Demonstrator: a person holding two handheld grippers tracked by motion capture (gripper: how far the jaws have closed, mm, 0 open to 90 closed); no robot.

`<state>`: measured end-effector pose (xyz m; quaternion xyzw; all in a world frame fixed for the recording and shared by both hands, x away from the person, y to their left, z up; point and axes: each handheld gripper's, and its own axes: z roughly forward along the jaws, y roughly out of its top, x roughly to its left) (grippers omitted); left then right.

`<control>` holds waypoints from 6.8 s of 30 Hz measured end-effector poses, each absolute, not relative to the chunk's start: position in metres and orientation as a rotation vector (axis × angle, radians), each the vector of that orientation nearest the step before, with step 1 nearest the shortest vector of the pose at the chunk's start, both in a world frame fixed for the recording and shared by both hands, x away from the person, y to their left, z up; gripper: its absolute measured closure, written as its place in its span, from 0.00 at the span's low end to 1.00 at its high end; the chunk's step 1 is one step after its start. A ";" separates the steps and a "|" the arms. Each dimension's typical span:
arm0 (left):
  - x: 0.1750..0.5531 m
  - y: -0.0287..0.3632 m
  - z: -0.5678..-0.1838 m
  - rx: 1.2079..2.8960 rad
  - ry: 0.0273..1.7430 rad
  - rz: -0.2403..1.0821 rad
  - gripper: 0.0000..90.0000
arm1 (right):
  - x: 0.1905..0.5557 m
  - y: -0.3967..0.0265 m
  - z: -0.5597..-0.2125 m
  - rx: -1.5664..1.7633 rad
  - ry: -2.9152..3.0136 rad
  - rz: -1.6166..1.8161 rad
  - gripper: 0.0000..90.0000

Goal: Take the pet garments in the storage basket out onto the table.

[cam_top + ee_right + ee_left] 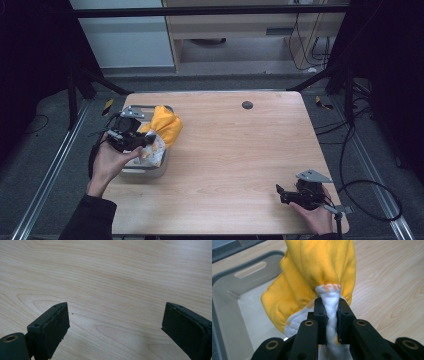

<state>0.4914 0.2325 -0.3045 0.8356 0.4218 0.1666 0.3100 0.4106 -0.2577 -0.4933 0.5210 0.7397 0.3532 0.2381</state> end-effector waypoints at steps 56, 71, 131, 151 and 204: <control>0.481 0.143 -0.319 2.345 0.849 0.312 0.90 | 0.408 -0.262 -0.491 1.419 1.991 0.983 0.08; 0.485 0.123 -0.338 2.400 0.812 0.272 0.90 | 0.408 -0.261 -0.491 1.424 1.987 0.987 0.09; 0.485 0.065 -0.422 2.483 0.711 0.103 0.87 | 0.408 -0.261 -0.493 1.402 1.999 0.978 0.09; 0.481 0.066 -0.427 2.534 0.688 0.113 0.65 | 0.409 -0.261 -0.493 1.398 2.000 0.976 0.09; 0.416 0.209 -0.434 2.040 0.920 0.404 0.31 | 0.407 -0.261 -0.494 1.404 2.006 0.975 0.07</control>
